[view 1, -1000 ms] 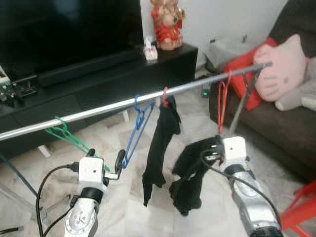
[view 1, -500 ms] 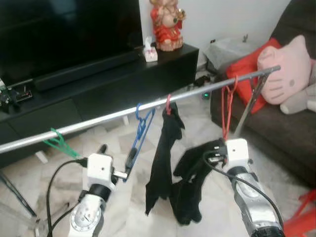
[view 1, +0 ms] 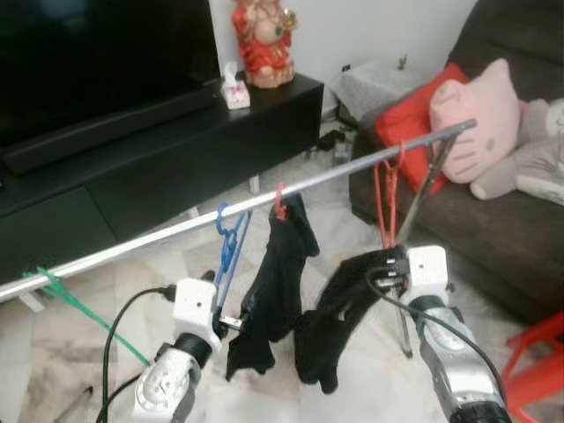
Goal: Hang hanger
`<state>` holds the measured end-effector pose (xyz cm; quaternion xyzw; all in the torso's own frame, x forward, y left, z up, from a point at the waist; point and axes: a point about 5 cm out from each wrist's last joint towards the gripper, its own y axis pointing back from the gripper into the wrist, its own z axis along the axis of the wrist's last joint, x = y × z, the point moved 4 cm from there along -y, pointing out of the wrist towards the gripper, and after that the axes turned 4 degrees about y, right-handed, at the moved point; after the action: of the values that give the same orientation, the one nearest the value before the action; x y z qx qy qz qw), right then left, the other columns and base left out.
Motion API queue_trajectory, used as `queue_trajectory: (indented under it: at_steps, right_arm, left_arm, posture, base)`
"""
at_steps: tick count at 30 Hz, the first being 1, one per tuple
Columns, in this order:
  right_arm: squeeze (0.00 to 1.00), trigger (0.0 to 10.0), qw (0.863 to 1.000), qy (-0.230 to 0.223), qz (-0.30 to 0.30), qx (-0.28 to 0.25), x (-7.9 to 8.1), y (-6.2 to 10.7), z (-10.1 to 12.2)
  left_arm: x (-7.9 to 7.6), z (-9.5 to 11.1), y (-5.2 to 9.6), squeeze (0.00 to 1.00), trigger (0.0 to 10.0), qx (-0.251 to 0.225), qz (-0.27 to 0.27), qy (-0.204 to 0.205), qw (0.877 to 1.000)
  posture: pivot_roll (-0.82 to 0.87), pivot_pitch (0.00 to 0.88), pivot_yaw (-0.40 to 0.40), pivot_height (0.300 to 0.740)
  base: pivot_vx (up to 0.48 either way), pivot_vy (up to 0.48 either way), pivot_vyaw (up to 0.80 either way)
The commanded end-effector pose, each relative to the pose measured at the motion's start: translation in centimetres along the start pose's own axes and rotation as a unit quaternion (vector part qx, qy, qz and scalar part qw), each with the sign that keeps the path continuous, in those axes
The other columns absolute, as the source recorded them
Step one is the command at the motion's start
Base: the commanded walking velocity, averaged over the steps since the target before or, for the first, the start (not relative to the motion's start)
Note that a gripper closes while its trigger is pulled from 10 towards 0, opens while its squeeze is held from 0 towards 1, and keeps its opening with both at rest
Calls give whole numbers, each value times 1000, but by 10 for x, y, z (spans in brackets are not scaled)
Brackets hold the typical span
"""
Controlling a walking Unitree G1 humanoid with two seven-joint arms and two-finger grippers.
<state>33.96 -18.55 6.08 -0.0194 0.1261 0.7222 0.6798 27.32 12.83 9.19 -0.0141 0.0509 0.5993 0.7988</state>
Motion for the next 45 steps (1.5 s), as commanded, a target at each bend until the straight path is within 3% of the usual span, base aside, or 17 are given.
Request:
queue_trajectory:
  at_steps: [1, 8, 10, 16, 25, 35, 41, 43, 45]
  right_arm:
    - [0, 10000, 1000, 2, 4, -18, 2, -3, 9]
    - [0, 10000, 1000, 3, 4, -19, 3, -4, 10]
    - [0, 10000, 1000, 0, 4, -23, 5, -4, 11]
    - [0, 10000, 1000, -1, 4, -25, 6, -3, 12]
    - [0, 10000, 1000, -1, 3, -31, 8, -3, 14]
    - [0, 10000, 999, -2, 2, -34, 11, -2, 16]
    - [0, 10000, 999, -3, 1, -35, 11, -1, 16]
    - [0, 10000, 999, -2, 0, -36, 11, -1, 16]
    - [0, 10000, 999, -2, 0, -36, 11, -1, 16]
  left_arm:
    - [4, -1, 0, 0, 10000, 9, 7, -5, 1000]
    - [6, -5, -8, 0, 10000, 28, 13, -13, 999]
    - [9, -12, -29, 0, 10000, 47, 21, -12, 999]
    - [2, -17, -43, 0, 10000, 60, -1, -20, 998]
    - [4, -21, -67, 0, 10000, 63, 17, -40, 997]
    - [-10, -18, -100, 0, 10000, 68, 10, -64, 996]
    - [-10, -19, -105, 0, 10000, 72, 14, -75, 994]
    - [-12, -23, -108, 0, 10000, 80, 14, -106, 991]
    - [-12, -24, -109, 0, 10000, 81, 14, -110, 991]
  posture:
    - [-74, 0, 18, 732]
    - [-75, 0, 18, 732]
    - [-87, 0, 23, 732]
    - [-98, 0, 28, 732]
    - [-106, 0, 34, 732]
    - [-135, 0, 48, 732]
    - [-141, 0, 51, 732]
    - [-144, 0, 53, 732]
    - [-144, 0, 53, 732]
  base:
    - [0, 0, 0]
    - [0, 0, 0]
    - [0, 0, 0]
    - [0, 0, 0]
    - [0, 0, 0]
    - [0, 0, 0]
    - [0, 0, 0]
    - [0, 0, 0]
    - [0, 0, 0]
